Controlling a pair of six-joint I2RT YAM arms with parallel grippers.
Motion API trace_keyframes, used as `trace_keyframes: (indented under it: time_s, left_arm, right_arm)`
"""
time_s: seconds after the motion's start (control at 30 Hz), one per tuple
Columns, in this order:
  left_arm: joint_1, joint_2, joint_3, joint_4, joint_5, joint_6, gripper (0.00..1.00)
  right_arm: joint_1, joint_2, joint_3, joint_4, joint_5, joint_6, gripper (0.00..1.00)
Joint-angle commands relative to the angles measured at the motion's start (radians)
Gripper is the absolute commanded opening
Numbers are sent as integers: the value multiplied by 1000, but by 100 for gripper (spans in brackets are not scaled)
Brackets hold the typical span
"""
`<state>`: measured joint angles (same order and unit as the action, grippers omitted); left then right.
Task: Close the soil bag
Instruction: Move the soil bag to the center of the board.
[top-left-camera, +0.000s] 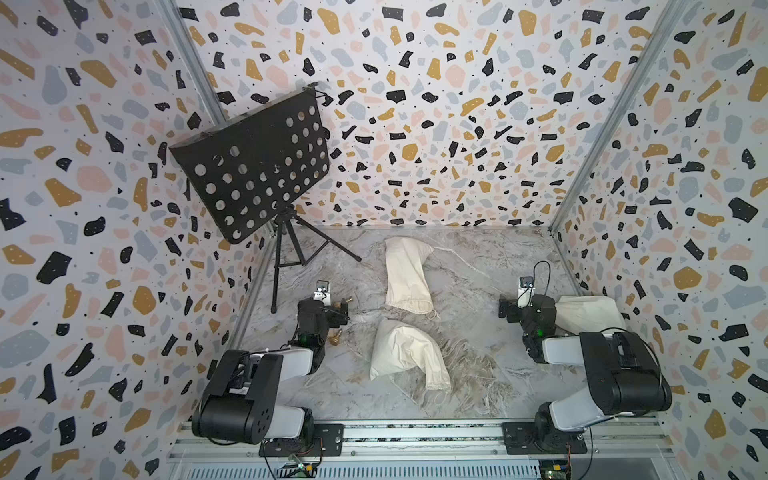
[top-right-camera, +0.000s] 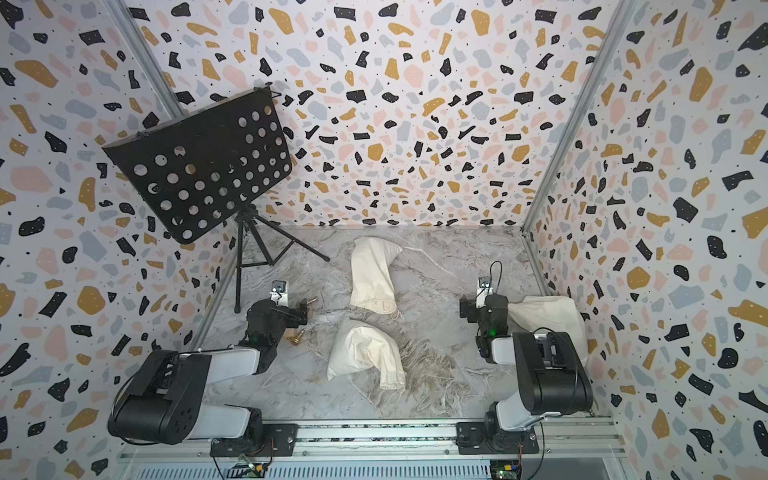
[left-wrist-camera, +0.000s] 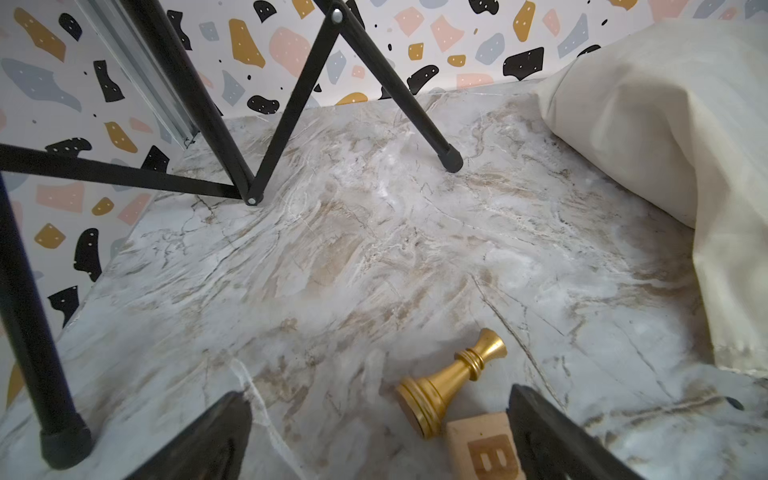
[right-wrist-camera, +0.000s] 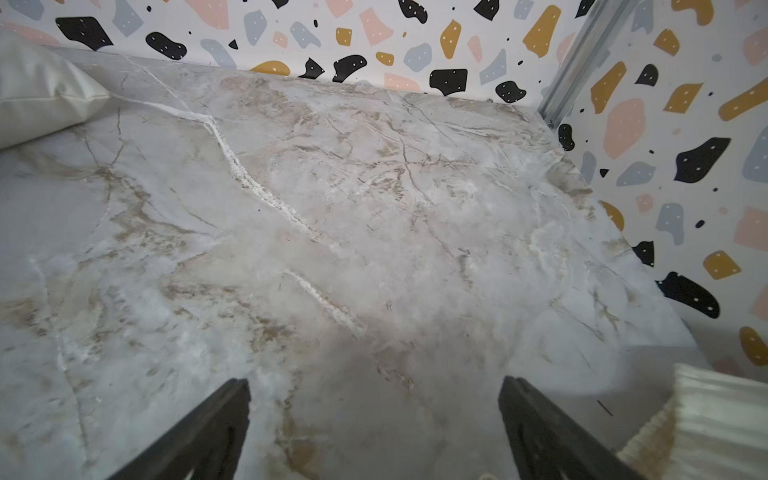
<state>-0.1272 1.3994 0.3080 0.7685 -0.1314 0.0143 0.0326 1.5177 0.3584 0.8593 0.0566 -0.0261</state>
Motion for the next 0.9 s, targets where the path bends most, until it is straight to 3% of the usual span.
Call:
trace_keyframes:
  time_s: [0.0,0.47,0.53,0.63,0.8,0.87]
  left_arm:
    - [5,-8,13,22,10,0,100]
    - [18,-13,21,4,62,8,100]
    - [17,-53,46,-67,60,8,100]
    - [15,-164,147,-345,3,-34,100]
    - [-38,-333,160,-478,-44,-76,100]
    - [-82,-403,174,-544,-81,-118,100]
  right_arm:
    - [-3,-6,2,4,5,0,100]
    - [-11,-5,6,-3,-5,7,100]
    - [-11,-14,6,1,10,13,100]
    - [-12,-118,39,-147,41,32,100]
    - [1,-235,125,-459,19,124,100]
    - [47,-288,168,-580,68,125,100]
